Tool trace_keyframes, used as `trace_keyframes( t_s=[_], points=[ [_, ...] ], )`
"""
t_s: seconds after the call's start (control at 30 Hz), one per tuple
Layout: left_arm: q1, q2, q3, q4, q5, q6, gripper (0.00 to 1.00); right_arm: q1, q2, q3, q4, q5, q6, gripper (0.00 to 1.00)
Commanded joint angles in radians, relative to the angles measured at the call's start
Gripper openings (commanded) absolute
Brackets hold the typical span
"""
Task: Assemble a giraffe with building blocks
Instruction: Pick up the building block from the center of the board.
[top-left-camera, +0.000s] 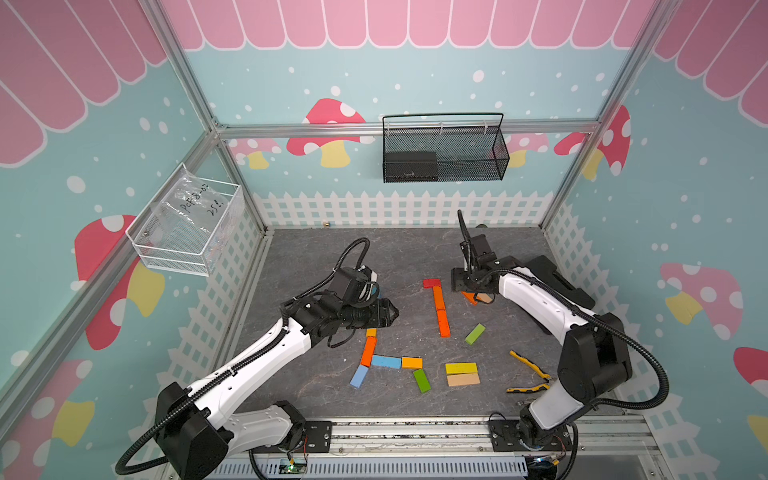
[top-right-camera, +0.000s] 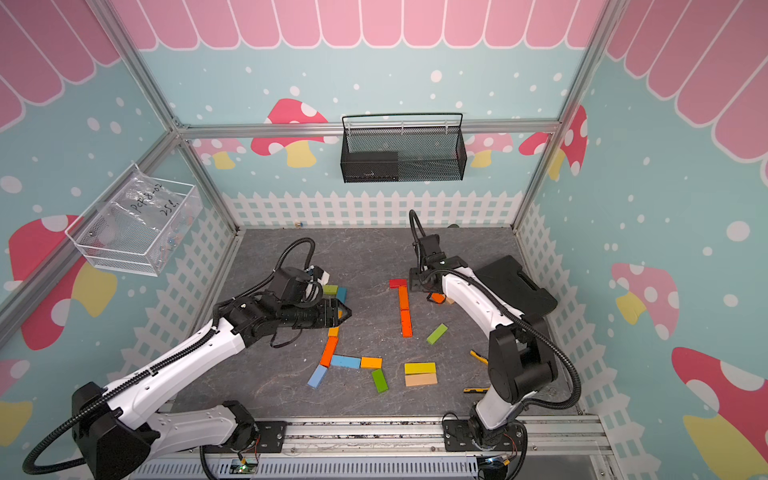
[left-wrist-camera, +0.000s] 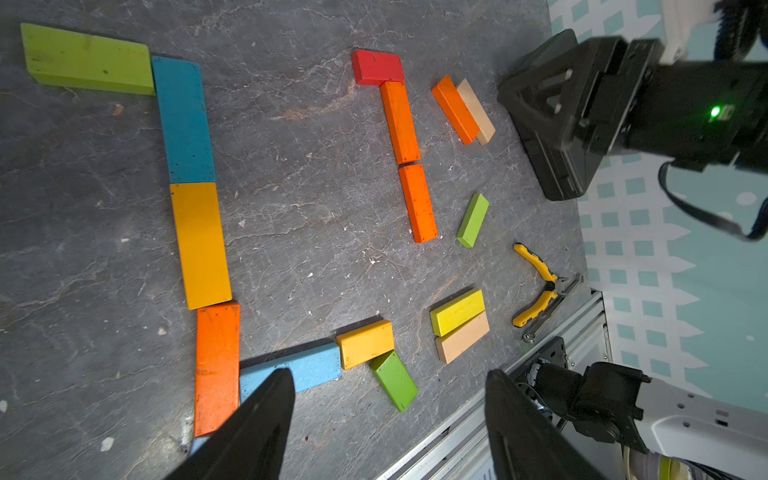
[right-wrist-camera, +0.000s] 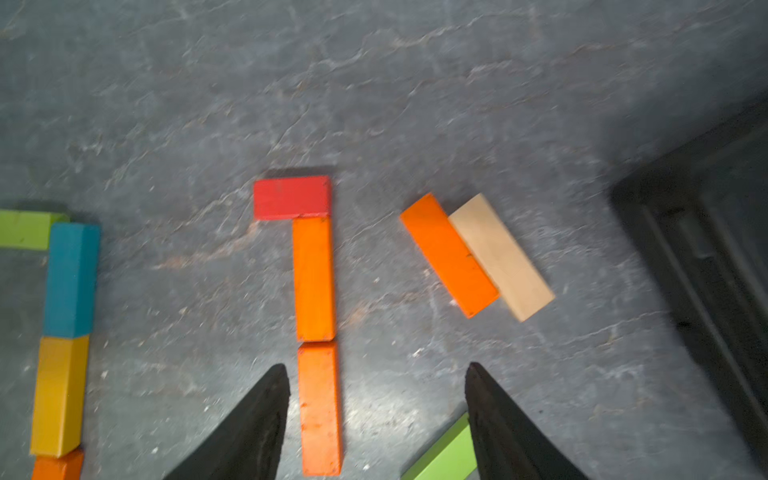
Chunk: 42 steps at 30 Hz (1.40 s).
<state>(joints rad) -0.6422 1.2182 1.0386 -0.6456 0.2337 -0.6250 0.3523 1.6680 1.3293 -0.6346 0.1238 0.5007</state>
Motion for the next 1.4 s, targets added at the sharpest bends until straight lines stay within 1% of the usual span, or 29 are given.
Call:
trace_keyframes(
  t_s=[0.0,0.13,0.27,0.43,0.63,0.83,0.93,1.03,1.37],
  points=[
    [-0.005,0.015,0.017,0.013,0.008,-0.010,0.75,-0.036,0.090,0.039,-0.013,-0.016,-0.096,0.68],
    [-0.007,0.024,0.018,0.012,0.006,-0.014,0.75,-0.081,0.165,0.075,0.018,-0.051,-0.130,0.66],
    [-0.007,0.034,0.026,0.002,0.002,-0.009,0.75,-0.104,0.222,0.085,0.031,-0.083,-0.153,0.64],
    [-0.007,0.047,0.035,0.000,-0.005,-0.002,0.75,-0.113,0.279,0.077,0.053,-0.123,-0.172,0.63],
    [-0.007,0.056,0.039,0.000,-0.005,0.001,0.75,-0.113,0.310,0.075,0.070,-0.158,-0.189,0.57],
    [-0.006,0.056,0.037,-0.001,-0.007,0.002,0.75,-0.112,0.345,0.108,0.076,-0.157,-0.215,0.60],
    [-0.005,0.053,0.039,0.000,-0.010,0.002,0.75,-0.107,0.364,0.151,0.062,-0.104,-0.234,0.62],
    [-0.004,0.052,0.049,-0.012,-0.016,0.006,0.75,-0.105,0.382,0.195,0.048,-0.083,-0.256,0.62],
    [0.002,0.030,0.069,-0.045,-0.039,0.022,0.75,-0.105,0.506,0.332,0.009,-0.161,-0.299,0.61]
  ],
)
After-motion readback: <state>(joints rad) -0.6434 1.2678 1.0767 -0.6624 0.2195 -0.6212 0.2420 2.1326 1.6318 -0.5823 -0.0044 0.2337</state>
